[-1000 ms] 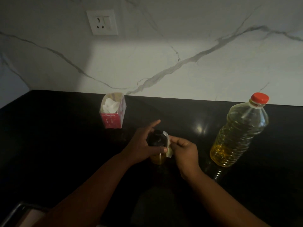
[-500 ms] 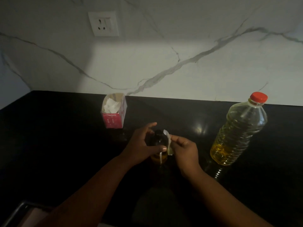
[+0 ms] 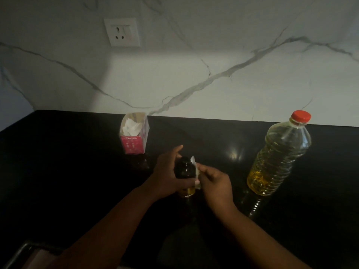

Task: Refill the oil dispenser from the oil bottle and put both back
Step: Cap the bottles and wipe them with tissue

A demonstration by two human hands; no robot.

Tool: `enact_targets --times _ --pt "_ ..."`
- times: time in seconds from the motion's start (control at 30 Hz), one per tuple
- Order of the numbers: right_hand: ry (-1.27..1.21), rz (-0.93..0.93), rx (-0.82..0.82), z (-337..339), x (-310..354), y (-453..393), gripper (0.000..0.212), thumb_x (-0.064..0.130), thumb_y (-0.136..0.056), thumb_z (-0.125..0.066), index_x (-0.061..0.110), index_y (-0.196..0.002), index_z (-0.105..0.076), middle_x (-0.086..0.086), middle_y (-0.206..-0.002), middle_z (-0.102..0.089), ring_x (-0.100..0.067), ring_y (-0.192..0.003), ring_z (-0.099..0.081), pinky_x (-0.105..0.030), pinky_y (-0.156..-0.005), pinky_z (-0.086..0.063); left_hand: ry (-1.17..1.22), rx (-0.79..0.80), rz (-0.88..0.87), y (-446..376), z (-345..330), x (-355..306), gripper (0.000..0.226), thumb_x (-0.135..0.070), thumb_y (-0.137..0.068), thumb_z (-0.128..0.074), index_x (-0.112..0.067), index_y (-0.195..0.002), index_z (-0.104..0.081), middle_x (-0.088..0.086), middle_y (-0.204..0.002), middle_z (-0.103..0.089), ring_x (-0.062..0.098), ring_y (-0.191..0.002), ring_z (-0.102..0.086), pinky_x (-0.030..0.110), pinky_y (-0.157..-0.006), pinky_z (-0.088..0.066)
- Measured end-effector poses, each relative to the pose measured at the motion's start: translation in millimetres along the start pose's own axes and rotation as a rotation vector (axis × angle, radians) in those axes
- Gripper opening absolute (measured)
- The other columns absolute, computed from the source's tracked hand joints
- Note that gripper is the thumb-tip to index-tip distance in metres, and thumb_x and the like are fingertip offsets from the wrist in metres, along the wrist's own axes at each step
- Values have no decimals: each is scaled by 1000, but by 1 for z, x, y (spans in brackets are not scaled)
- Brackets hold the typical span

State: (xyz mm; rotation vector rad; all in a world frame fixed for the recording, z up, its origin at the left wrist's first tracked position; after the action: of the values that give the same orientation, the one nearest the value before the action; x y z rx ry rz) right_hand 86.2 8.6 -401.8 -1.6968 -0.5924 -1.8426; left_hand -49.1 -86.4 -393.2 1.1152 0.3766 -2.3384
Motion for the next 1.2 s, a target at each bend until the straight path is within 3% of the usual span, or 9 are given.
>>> enact_targets --times 0.2,0.43,0.5,0.6,0.77,0.9,1.03,1.13,1.2 --pt "-29 -51 26 3 -2 0 23 4 -94 -53 11 -88 -75 -6 -81 -75 -19 -76 -72 -29 -68 -58 19 -124 -17 5 0 4 98 -35 -63 -90 -45 -143 -33 -12 -120 -48 7 -117 -48 28 -100 -40" --pt "40 -9 12 6 6 -18 33 -3 -92 -48 13 -106 -73 0 -98 -74 -10 -89 -70 -27 -79 -58 140 121 3 -2 4 -1 104 -31 -63 -86 -71 -135 -22 -14 -139 -50 8 -130 -50 43 -109 -44" --pt "100 33 41 8 -1 -13 33 1 -93 -49 18 -110 -72 2 -103 -73 -8 -93 -69 -26 -81 -57 103 183 8 -1 5 -4 109 -24 -67 -84 -66 -141 -16 -17 -139 -40 8 -136 -41 44 -112 -41" --pt "126 56 68 10 -9 -2 32 2 -94 -51 20 -108 -73 5 -96 -74 -5 -86 -70 -18 -71 -56 -19 139 -30 2 2 -2 114 -34 -64 -87 -53 -147 -12 -22 -133 -36 6 -134 -34 36 -115 -33" --pt "65 48 49 9 7 -9 30 -1 -93 -50 14 -102 -75 1 -90 -75 -5 -76 -70 -13 -62 -52 36 8 17 7 -1 1 108 -37 -62 -90 -57 -144 -22 -9 -129 -44 9 -123 -47 33 -106 -42" --pt "198 168 126 3 21 -8 30 6 -96 -51 23 -103 -74 8 -93 -73 0 -82 -68 -12 -70 -51 94 125 23 2 2 0 117 -30 -63 -91 -61 -143 -12 -9 -134 -54 8 -127 -51 39 -111 -41" --pt "322 322 88 7 16 5 25 11 -95 -54 25 -107 -71 19 -96 -66 7 -96 -60 -3 -76 -42 45 225 28 -1 5 -3 119 -35 -65 -88 -61 -145 -4 -4 -151 -38 10 -140 -35 42 -117 -32" --pt "328 331 101 11 16 5 25 8 -94 -55 22 -102 -72 20 -93 -64 5 -93 -60 -5 -74 -43 -38 94 -7 4 4 -5 120 -37 -64 -90 -41 -153 -11 -11 -128 -47 7 -126 -38 34 -112 -33" --pt "327 268 106 11 17 -3 23 8 -93 -54 21 -97 -73 13 -93 -66 2 -87 -63 -9 -71 -47 10 1 -6 8 3 -4 117 -37 -61 -92 -38 -152 -19 -16 -113 -52 5 -117 -46 34 -109 -37"
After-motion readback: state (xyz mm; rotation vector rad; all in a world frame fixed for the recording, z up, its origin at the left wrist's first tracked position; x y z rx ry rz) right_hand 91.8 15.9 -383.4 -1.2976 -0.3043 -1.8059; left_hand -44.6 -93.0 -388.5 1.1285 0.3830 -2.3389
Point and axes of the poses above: each hand's wrist, its own y-axis away from the middle knuckle, its own z-axis out of the back of the hand, x = y × z, the point moved 2 cm from there along -y, towards the middle knuckle
